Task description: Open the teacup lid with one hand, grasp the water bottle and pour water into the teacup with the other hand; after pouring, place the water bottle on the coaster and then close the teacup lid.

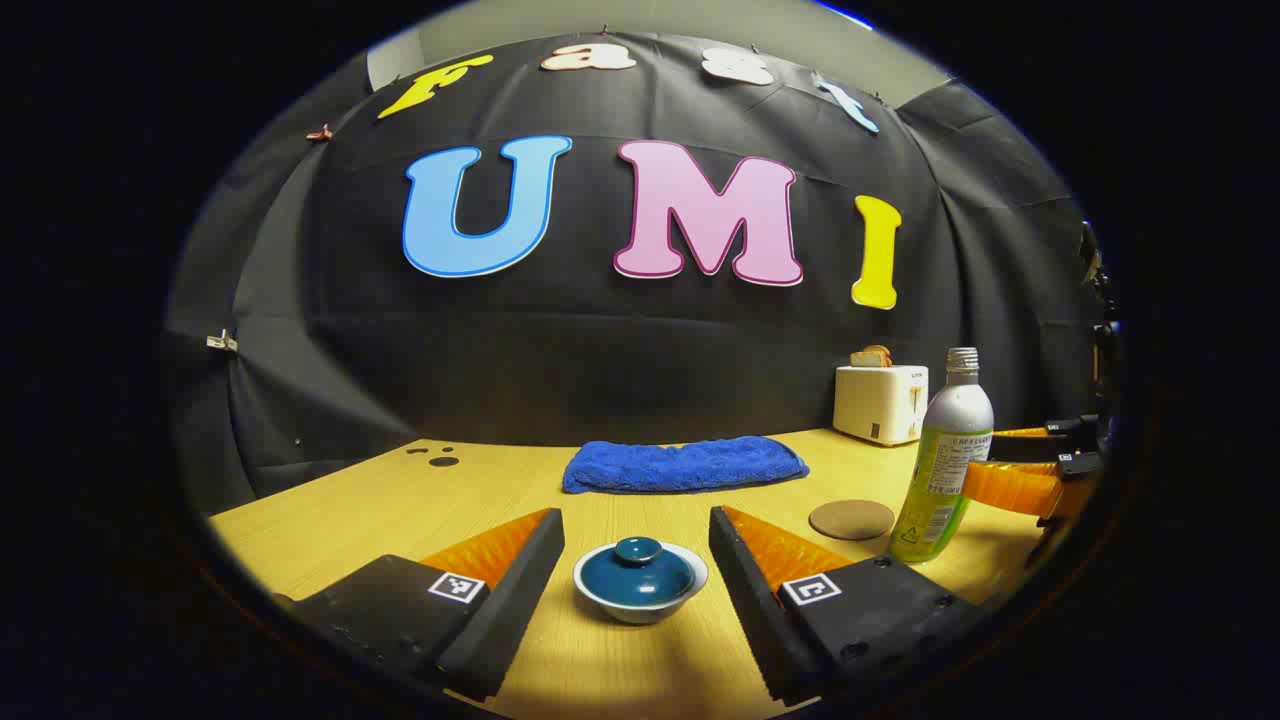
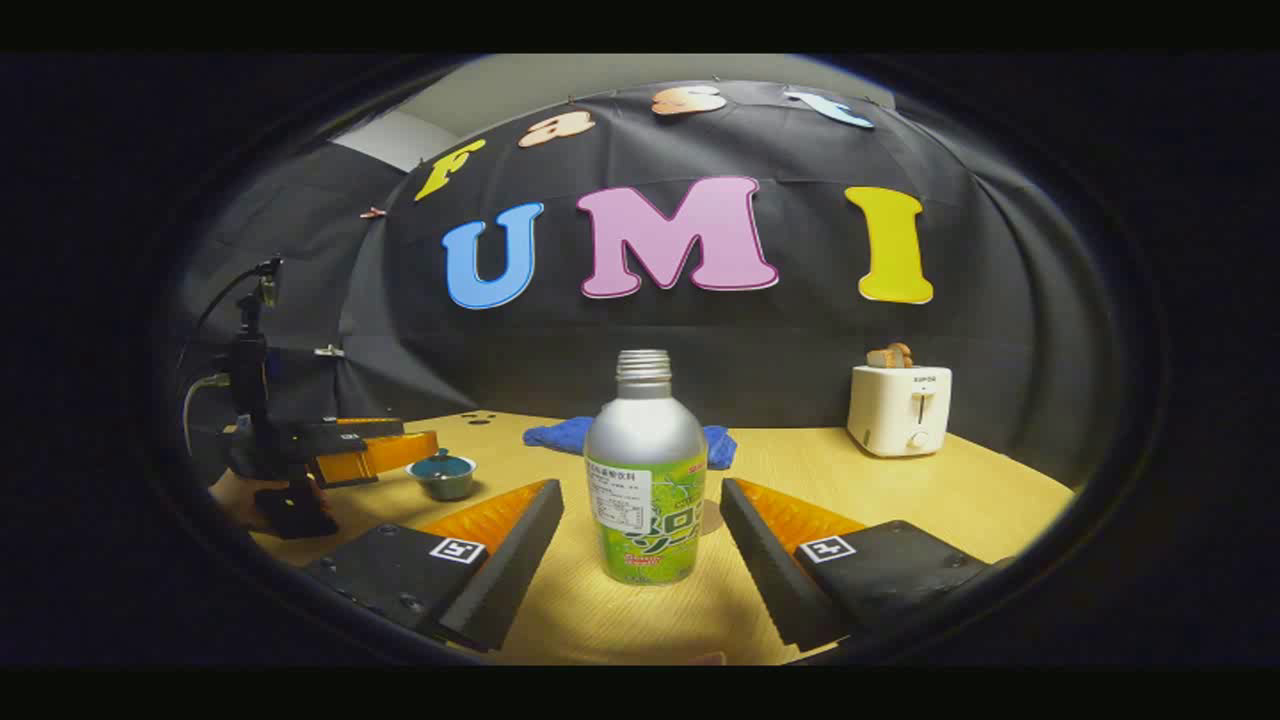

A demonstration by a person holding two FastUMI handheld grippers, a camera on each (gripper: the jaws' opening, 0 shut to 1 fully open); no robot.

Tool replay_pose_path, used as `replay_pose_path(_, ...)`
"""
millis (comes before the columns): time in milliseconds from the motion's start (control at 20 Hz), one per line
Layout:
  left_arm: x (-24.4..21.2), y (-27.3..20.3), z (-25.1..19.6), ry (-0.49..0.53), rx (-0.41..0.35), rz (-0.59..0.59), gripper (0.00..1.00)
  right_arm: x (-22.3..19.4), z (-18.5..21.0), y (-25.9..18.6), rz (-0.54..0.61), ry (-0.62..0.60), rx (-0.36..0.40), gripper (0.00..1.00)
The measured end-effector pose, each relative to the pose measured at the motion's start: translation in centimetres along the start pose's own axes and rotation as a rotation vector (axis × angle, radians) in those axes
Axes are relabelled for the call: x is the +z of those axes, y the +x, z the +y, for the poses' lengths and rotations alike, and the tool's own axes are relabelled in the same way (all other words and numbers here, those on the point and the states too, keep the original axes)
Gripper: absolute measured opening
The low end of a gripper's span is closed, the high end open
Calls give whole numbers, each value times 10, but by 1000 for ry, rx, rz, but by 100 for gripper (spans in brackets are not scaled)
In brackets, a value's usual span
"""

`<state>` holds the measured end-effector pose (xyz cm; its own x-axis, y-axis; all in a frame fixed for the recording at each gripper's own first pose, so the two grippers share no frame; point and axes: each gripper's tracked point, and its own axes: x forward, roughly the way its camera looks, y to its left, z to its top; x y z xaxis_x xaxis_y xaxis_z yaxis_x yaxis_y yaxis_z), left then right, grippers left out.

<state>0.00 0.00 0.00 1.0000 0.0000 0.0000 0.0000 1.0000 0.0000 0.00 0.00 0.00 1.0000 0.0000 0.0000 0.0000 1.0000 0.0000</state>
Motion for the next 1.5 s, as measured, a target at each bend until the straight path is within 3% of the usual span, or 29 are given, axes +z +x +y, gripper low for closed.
replay_pose_path(1200, -2, 3, 2, 0, 10, 11, 92, -1, 0, 1, 1, 0, -6, 98)
replay_pose_path(1500, -14, 19, -7, 35, -24, 100, 93, -1, 0, 1, 1, 0, -6, 98)
